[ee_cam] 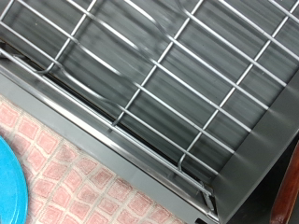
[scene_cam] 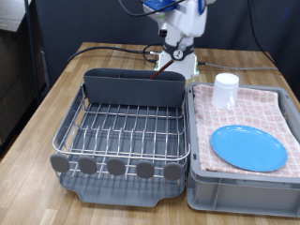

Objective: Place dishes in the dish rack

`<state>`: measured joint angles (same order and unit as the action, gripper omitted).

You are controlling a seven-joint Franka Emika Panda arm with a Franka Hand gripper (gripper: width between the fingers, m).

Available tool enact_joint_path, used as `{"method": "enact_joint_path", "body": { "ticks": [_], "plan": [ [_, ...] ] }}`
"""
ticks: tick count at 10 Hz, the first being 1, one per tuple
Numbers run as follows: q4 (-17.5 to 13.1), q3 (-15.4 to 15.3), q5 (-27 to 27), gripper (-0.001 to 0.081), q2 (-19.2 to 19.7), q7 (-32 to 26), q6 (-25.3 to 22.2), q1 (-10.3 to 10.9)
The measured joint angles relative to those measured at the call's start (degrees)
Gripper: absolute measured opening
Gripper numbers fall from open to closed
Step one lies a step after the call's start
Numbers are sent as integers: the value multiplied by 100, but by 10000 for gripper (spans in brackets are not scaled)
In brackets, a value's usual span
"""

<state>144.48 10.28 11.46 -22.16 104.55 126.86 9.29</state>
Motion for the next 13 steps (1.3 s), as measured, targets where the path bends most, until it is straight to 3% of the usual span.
{"method": "enact_joint_path", "body": {
  "ticks": [3,7,13],
  "plan": [
    [-71,-91,55,803,109,184,172,32],
    [-669,-499,26,803,799,328,244,202],
    [-1488,-879,-601,803,1649,687,80,380]
  ]
}}
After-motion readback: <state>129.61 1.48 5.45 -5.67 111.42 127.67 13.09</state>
